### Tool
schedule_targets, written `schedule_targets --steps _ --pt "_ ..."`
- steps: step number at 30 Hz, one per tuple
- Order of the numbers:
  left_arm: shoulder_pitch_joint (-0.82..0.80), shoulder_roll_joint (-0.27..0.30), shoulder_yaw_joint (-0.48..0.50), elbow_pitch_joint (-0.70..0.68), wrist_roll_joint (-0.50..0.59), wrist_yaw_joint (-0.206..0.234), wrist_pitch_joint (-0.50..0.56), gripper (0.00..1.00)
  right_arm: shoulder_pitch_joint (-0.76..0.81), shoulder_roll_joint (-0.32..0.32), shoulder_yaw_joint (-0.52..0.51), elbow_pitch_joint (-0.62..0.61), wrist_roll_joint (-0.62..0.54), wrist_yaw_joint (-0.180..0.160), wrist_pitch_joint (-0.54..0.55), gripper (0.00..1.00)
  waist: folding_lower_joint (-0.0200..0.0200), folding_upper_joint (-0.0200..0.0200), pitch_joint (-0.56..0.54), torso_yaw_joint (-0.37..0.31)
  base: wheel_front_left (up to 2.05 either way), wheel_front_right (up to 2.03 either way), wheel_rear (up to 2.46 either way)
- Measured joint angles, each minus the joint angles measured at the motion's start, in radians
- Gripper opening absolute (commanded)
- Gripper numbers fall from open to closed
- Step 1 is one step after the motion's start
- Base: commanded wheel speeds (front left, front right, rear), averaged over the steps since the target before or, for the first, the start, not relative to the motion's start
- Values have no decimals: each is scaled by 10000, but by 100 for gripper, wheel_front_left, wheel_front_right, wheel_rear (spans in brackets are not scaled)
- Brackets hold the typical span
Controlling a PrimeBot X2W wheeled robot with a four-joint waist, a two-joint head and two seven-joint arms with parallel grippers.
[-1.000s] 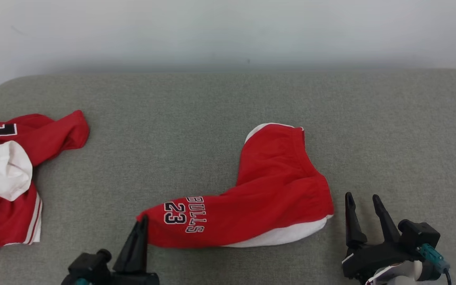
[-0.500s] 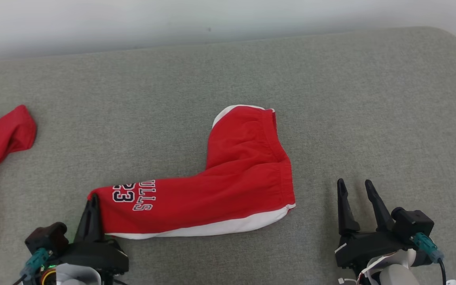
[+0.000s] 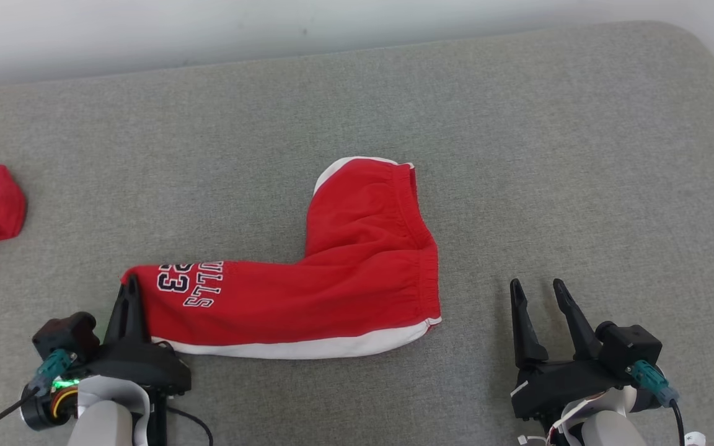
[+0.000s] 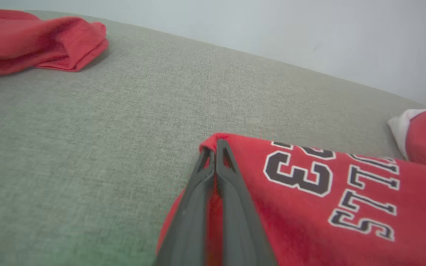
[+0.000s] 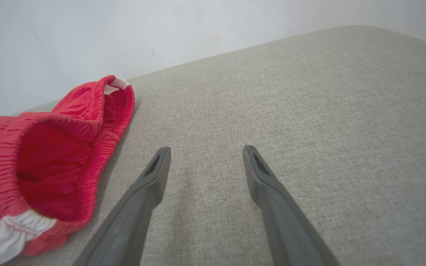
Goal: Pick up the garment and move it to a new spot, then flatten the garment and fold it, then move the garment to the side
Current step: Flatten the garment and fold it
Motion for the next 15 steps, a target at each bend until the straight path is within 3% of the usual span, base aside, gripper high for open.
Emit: schedule_targets --steps 1,5,15 --pt "-68 -4 54 253 77 88 0 100 -12 0 19 21 2 0 0 100 0 0 5 -30 0 0 0" --pt "-134 -6 360 305 263 86 0 100 -14 -2 92 100 84 0 0 100 0 1 -107 -109 0 0 0" --pt "1582 8 610 -1689 646 90 0 100 325 0 115 -8 314 0 0 100 -2 -1 -936 -4 0 0 0"
